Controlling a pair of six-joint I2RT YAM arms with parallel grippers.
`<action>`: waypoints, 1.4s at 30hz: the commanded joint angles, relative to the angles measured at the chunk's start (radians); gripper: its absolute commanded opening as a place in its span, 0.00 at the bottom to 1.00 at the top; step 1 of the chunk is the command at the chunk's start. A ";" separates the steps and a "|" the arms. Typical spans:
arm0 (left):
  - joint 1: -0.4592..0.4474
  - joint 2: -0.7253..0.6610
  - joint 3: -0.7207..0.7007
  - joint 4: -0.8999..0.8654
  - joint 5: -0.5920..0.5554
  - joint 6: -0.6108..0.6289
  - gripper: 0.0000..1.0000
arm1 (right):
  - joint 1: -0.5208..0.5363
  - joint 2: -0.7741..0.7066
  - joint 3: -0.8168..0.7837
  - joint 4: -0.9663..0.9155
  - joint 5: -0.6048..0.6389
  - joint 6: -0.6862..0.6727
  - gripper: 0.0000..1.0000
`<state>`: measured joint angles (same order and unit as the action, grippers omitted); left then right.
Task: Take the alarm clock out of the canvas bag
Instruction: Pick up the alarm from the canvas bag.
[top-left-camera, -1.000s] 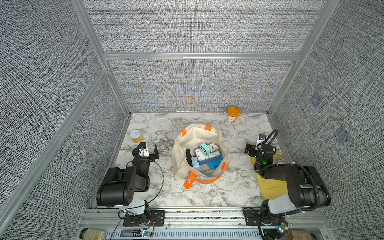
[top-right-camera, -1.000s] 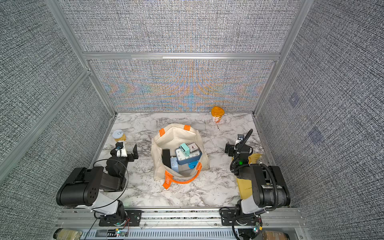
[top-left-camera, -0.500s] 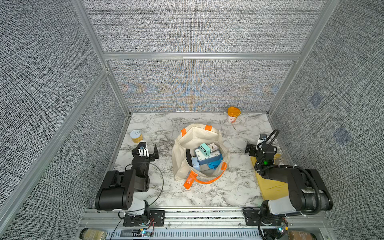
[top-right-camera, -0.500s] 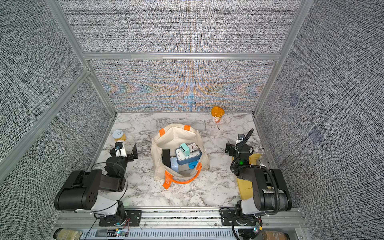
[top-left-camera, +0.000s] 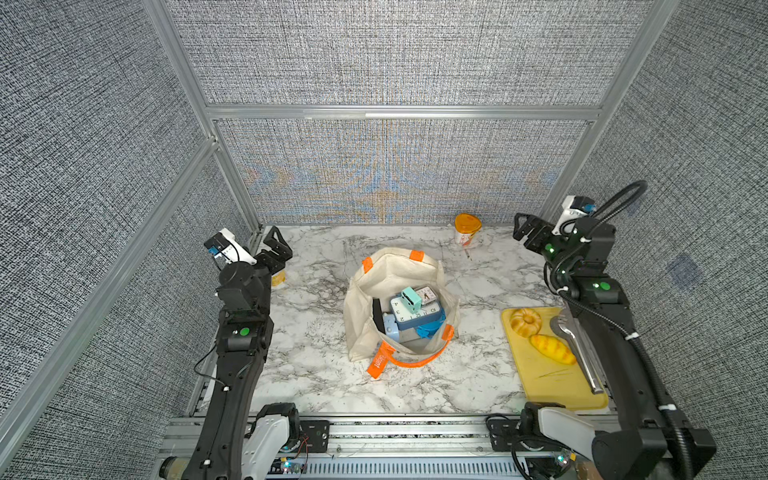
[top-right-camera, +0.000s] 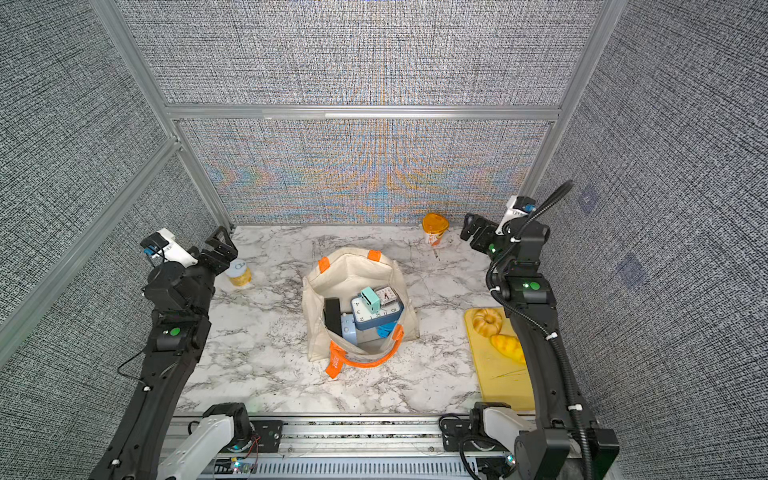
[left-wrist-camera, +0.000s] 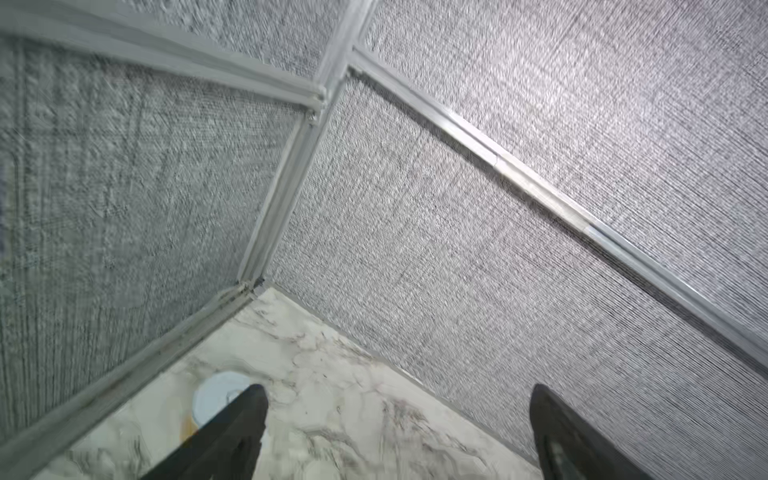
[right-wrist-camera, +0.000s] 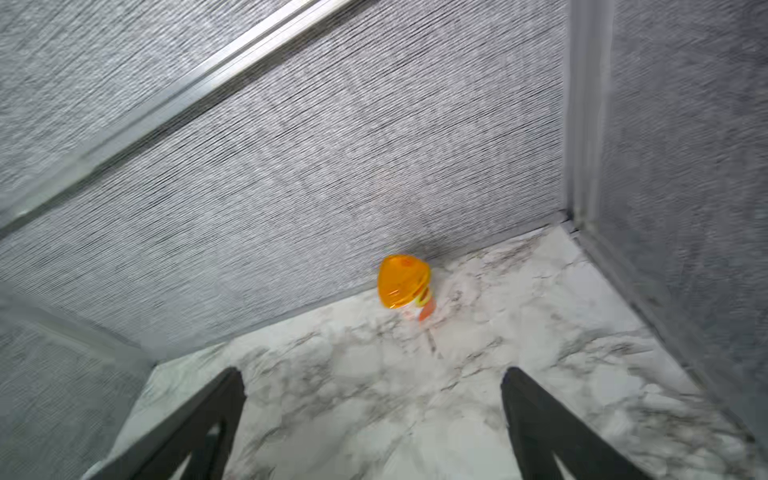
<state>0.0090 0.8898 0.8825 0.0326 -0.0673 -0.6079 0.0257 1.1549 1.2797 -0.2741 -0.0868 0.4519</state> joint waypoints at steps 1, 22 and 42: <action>0.000 0.009 0.054 -0.227 0.190 -0.101 0.99 | 0.086 0.021 0.146 -0.296 -0.008 0.033 0.99; -0.681 0.306 0.538 -1.089 0.116 -0.249 0.83 | 0.770 0.652 0.840 -1.102 0.126 -0.190 0.88; -0.750 0.335 0.437 -1.079 0.029 -0.269 0.59 | 0.758 0.833 0.711 -0.944 0.206 -0.191 0.81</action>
<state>-0.7425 1.2369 1.3243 -1.0420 -0.0120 -0.8726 0.7864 1.9789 1.9877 -1.2392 0.0769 0.2638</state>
